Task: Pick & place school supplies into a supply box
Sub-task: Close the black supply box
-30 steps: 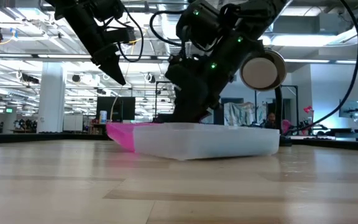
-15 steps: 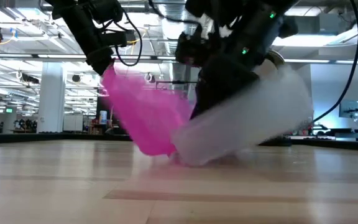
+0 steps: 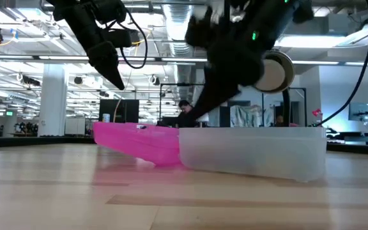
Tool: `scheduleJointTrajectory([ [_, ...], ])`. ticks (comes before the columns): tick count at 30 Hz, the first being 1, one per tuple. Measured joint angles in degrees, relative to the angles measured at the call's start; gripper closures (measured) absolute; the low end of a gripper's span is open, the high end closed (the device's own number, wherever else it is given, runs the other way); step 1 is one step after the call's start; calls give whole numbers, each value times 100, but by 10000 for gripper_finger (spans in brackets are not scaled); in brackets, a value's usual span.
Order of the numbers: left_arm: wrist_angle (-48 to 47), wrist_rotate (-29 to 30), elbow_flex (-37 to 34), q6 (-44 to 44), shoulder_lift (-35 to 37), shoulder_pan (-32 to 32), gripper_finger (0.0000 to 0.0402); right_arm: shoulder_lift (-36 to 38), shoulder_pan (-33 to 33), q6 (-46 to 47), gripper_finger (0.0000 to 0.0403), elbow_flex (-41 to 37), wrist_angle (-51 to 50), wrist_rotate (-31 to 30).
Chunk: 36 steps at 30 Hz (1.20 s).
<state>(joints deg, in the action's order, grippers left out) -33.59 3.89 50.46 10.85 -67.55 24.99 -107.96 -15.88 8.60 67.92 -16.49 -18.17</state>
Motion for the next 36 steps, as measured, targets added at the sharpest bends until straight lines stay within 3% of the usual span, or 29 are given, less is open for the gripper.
scheduleJointTrajectory([
  [8, 237, -469, -198, 444, 0, -158, 246, 949, -825, 818, 296, 11, -963, -495],
  [16, 853, -619, -914, 642, -2, -289, 246, 1118, -1950, 2773, 296, 9, -2356, -944],
  [26, 1150, -468, -944, 347, -2, -786, 246, 301, -2784, 4471, 296, 3, -2864, -1044],
  [36, 1376, -293, -944, 198, -4, -1010, 246, -391, -2964, 5481, 296, 6, -3570, -1192],
])
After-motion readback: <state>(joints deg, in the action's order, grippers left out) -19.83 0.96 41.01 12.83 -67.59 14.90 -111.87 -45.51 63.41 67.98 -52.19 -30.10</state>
